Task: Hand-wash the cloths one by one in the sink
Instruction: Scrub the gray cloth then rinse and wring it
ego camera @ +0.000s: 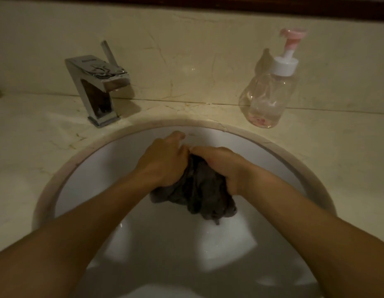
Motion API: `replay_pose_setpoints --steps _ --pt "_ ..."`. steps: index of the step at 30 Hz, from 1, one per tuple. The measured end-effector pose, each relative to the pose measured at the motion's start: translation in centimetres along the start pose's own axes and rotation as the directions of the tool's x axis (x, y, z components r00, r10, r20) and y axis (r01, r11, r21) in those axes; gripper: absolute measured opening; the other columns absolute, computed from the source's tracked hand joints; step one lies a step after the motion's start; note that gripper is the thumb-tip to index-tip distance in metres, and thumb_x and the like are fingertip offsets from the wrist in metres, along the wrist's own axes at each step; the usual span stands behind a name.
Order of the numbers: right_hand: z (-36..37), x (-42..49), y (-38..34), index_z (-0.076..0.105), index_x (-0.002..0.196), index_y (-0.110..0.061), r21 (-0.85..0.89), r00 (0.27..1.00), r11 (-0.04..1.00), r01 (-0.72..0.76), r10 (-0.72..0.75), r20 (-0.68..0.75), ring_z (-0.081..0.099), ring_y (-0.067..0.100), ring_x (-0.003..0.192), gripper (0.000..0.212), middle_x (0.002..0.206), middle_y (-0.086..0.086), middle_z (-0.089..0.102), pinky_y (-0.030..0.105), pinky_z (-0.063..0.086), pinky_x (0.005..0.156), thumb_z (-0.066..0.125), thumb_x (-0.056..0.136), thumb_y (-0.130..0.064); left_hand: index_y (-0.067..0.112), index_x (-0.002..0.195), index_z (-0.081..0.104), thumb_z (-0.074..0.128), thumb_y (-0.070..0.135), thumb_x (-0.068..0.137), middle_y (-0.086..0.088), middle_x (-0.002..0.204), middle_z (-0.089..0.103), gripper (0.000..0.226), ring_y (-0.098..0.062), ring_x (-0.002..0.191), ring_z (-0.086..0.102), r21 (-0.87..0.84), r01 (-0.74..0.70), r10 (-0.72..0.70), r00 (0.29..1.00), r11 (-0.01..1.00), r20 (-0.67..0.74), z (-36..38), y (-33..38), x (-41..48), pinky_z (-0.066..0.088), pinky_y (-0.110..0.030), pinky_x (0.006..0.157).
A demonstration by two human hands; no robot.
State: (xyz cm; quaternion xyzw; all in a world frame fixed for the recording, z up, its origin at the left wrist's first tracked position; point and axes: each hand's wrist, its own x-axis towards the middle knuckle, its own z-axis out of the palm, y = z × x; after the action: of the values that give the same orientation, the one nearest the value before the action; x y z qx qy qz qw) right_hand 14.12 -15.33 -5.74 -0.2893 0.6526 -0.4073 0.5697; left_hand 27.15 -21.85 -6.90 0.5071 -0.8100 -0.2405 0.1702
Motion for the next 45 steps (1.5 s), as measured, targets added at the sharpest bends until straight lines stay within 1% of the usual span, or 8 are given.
replay_pose_setpoints --steps 4,7,11,15,24,32,37,45 --pt "-1.9 0.4 -0.4 0.066 0.129 -0.007 -0.439 0.997 0.897 -0.060 0.072 0.009 0.070 0.031 0.102 0.055 0.120 0.015 0.072 0.038 0.058 0.088 0.070 0.094 -0.049 0.013 0.127 0.058 0.037 0.042 0.106 -0.013 0.131 0.061 0.042 -0.029 0.109 0.059 0.220 0.052 -0.098 0.974 0.974 0.205 -0.1 -2.4 0.9 0.046 -0.036 0.094" --pt "-2.9 1.0 0.6 0.044 0.151 -0.013 -0.911 0.992 0.412 0.008 -0.115 -0.044 0.053 0.031 0.126 0.073 0.150 0.010 0.049 0.037 0.046 0.102 0.063 0.095 -0.057 0.009 0.126 0.058 0.046 0.038 0.104 -0.014 0.130 0.060 0.039 -0.029 0.106 0.058 0.399 0.060 -0.166 0.957 0.915 0.236 -0.5 -3.2 0.6 0.046 -0.038 0.093" --pt "-2.2 0.8 1.0 0.059 0.132 -0.021 -0.951 0.948 0.190 0.245 -0.251 0.194 0.058 0.029 0.115 0.046 0.124 0.002 0.059 0.032 0.049 0.090 0.069 0.093 -0.044 0.023 0.116 0.064 0.062 0.029 0.093 -0.002 0.115 0.065 0.024 -0.023 0.104 0.060 0.280 -0.088 0.046 0.987 0.956 0.153 -0.8 -1.5 -0.1 0.051 -0.039 0.094" --pt "-1.2 1.9 2.2 0.053 0.134 -0.026 -0.950 0.930 0.137 0.280 0.207 0.304 0.061 0.020 0.092 0.056 0.110 -0.001 0.063 0.033 0.054 0.080 0.077 0.085 -0.039 0.026 0.082 0.067 0.065 0.044 0.081 0.000 0.085 0.068 0.018 -0.022 0.078 0.066 0.321 -0.199 -0.004 0.845 0.926 0.535 1.1 -1.7 -0.2 0.059 -0.042 0.076" --pt "0.7 3.2 5.3 0.032 0.152 -0.024 -0.979 0.971 -0.105 0.176 -0.146 0.190 0.036 0.035 0.139 0.066 0.150 0.009 0.039 0.061 0.040 0.104 0.062 0.096 -0.042 0.048 0.150 0.026 0.069 0.067 0.077 -0.004 0.156 0.026 0.087 -0.033 0.145 0.023 0.656 -0.238 -0.197 0.833 0.716 0.517 1.3 -3.5 -0.4 0.022 -0.046 0.117" --pt "-0.7 3.6 1.6 0.060 0.086 -0.012 -0.456 0.947 0.862 0.224 -0.303 -0.109 0.056 0.017 0.075 0.025 0.086 0.004 0.059 0.036 0.050 0.073 0.044 0.105 -0.020 0.024 0.146 0.038 0.045 0.043 0.103 -0.008 0.146 0.049 0.048 -0.033 0.127 0.052 0.131 -0.049 0.002 0.941 0.990 0.338 1.1 -2.4 0.3 0.043 -0.045 0.105" --pt "-0.4 2.7 0.8 0.068 0.096 -0.004 -0.449 0.879 0.846 0.286 -0.419 -0.229 0.064 0.032 0.091 0.041 0.094 0.011 0.069 0.045 0.053 0.085 0.041 0.107 -0.033 0.032 0.117 0.051 0.036 0.044 0.104 0.006 0.112 0.061 0.023 -0.016 0.100 0.058 -0.420 0.074 -0.099 0.994 0.905 -0.036 1.6 1.5 0.0 0.048 -0.038 0.090" --pt "3.1 -0.4 0.7 0.065 0.091 -0.027 -0.261 0.862 0.872 0.414 -0.468 -0.194 0.070 0.023 0.094 0.028 0.100 0.002 0.072 0.045 0.058 0.092 0.050 0.104 -0.047 0.021 0.121 0.059 0.050 0.028 0.103 0.000 0.121 0.063 0.021 -0.021 0.115 0.060 -0.422 0.056 -0.092 0.994 0.905 -0.066 -0.3 1.2 -0.8 0.047 -0.034 0.097"
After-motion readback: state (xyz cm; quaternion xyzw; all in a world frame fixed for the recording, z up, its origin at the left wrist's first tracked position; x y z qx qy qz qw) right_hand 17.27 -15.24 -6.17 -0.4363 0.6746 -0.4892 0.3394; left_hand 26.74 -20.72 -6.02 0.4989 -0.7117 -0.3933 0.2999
